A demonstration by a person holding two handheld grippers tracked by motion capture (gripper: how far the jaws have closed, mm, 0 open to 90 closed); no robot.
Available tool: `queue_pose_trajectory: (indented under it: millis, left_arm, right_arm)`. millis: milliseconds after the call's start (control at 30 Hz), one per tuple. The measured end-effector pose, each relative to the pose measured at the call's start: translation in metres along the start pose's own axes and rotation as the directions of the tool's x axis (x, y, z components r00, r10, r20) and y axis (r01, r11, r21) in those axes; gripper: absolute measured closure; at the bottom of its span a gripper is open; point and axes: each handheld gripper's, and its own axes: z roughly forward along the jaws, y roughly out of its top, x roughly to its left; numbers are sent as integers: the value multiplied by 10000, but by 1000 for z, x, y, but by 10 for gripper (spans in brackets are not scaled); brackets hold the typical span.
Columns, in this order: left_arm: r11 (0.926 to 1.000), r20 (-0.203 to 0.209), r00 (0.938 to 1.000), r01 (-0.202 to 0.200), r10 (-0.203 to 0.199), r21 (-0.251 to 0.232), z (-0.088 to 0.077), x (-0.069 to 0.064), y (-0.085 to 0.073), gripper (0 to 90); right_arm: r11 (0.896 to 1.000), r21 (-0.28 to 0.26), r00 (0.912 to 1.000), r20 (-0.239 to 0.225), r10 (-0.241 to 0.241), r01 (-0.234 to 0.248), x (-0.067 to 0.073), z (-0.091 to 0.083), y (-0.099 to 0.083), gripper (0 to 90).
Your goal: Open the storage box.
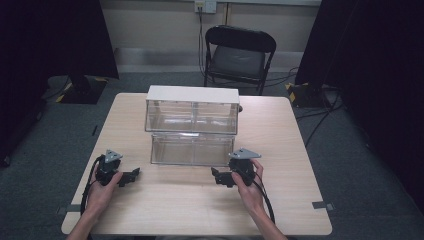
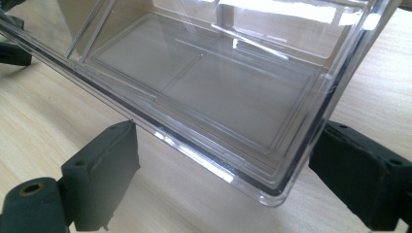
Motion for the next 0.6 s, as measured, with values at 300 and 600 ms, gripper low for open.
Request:
queue_pose_trajectory:
  millis: [300, 600]
  left_arm:
    - [10000, -1, 10000, -11, 11, 3, 0, 0, 0, 106]
    - [10000, 0, 10000, -4, 4, 0, 0, 0, 0, 106]
  right_arm:
    - [10000, -83, 10000, 18, 5, -5, 1, -2, 1, 102]
    - [9999, -132, 10000, -88, -2, 1, 1, -4, 2, 97]
